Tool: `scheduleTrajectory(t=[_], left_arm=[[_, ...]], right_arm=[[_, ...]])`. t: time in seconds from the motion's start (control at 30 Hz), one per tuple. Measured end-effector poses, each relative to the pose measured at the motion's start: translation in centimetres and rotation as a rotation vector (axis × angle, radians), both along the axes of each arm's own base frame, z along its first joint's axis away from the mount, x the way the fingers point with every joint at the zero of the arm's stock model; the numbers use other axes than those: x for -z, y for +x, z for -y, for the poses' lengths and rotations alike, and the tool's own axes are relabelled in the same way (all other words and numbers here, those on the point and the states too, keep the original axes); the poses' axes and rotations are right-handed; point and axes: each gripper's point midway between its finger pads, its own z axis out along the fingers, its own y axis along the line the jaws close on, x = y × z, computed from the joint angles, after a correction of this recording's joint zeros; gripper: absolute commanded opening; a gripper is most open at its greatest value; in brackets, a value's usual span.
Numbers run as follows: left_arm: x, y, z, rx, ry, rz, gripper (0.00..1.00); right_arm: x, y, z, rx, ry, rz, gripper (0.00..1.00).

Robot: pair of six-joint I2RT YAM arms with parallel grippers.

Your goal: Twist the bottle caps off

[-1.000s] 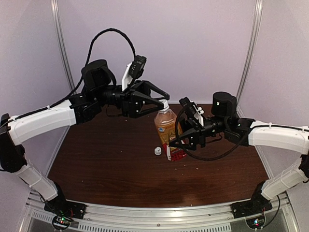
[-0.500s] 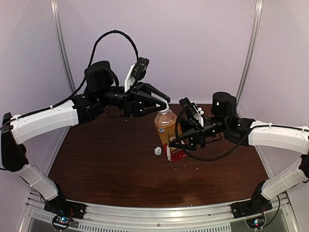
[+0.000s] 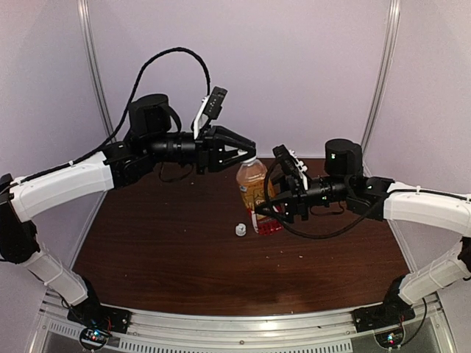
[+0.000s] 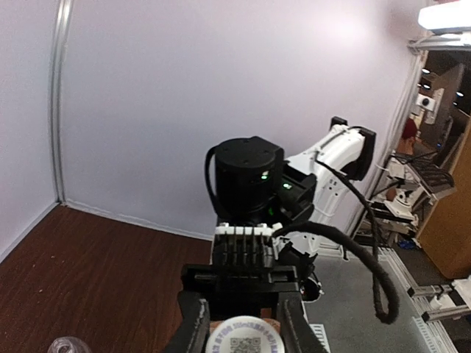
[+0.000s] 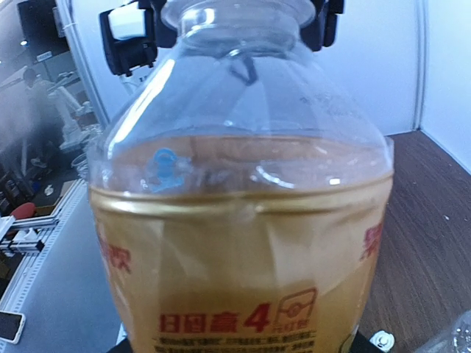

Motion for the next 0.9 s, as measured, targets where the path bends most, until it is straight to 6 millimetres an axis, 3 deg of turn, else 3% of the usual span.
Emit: scheduleTrajectory(t=[0.17, 0.37, 0.67, 0.9], left_arm=[[1.0, 3.1, 0.1, -0.275, 0.079, -0.089, 0.03], [1.6, 4.6, -0.2, -0.490, 0.127, -0.145, 0.15], [1.7, 4.6, -0.3, -0.505, 0.135, -0.126, 0.49], [0.9, 5.0, -1.3, -0.444, 0.108, -0.101, 0.66]], right_arm=[[0.9, 2.6, 0.3, 0.156, -0.048, 0.022, 0.35], [1.4, 4.1, 0.6, 0.243, -0.078, 0.048, 0.35], [1.5, 4.3, 0.7, 0.258, -0.085, 0.059, 0.35], [1.3, 3.9, 0.6, 0.227, -0.072, 0.064, 0.35]])
